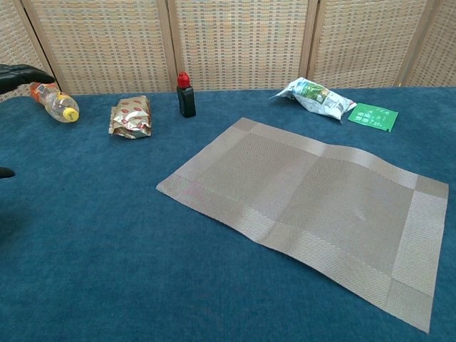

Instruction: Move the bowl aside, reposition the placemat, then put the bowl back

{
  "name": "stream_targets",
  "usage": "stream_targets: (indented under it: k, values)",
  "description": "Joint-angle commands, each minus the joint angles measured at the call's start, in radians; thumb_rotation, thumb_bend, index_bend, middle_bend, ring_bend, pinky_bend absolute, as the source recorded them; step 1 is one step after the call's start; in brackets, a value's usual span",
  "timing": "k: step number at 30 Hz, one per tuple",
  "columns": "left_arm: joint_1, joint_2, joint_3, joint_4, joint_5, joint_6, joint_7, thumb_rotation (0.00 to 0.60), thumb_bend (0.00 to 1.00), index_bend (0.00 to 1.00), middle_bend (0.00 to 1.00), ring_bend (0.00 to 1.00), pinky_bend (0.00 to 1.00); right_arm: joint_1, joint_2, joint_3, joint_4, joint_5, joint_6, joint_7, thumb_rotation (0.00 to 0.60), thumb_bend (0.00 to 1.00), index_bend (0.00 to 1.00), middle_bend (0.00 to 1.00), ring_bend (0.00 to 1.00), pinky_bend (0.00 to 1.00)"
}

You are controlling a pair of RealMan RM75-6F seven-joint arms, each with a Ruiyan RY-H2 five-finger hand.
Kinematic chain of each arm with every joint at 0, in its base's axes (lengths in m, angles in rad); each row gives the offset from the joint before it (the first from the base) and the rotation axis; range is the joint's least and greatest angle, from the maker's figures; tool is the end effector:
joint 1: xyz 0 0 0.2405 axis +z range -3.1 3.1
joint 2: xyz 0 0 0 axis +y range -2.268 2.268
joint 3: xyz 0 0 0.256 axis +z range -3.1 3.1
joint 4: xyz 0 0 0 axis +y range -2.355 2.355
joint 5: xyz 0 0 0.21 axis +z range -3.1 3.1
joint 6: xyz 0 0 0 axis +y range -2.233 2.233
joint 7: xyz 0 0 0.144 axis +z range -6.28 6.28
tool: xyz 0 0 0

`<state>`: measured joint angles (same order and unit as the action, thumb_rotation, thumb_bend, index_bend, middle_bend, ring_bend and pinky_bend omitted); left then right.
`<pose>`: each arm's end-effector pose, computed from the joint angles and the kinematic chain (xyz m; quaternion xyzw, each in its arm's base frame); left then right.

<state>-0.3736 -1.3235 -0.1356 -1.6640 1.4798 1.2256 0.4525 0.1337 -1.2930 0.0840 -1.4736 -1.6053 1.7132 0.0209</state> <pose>-0.2131 0.2647 0.0694 -0.7254 -0.2675 -0.3685 0.5162 -0.2838 -0.1974 0.1446 0.5608 -0.2933 0.5130 0.5799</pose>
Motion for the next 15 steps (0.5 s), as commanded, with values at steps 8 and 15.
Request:
stream_targets:
  k: [8, 15]
  values:
    - [-0.197, -0.205, -0.095, 0.158, -0.178, -0.177, 0.191, 0.600, 0.06, 0.05, 0.00, 0.00, 0.00, 0.000, 0.012, 0.008, -0.003, 0.013, -0.035, 0.045, 0.600, 0.16, 0.02, 0.00, 0.00, 0.00]
    - [-0.296, -0.296, -0.123, 0.278, -0.276, -0.260, 0.251, 0.600, 0.06, 0.05, 0.00, 0.00, 0.00, 0.000, 0.015, 0.018, -0.002, 0.016, -0.042, 0.063, 0.600, 0.16, 0.02, 0.00, 0.00, 0.00]
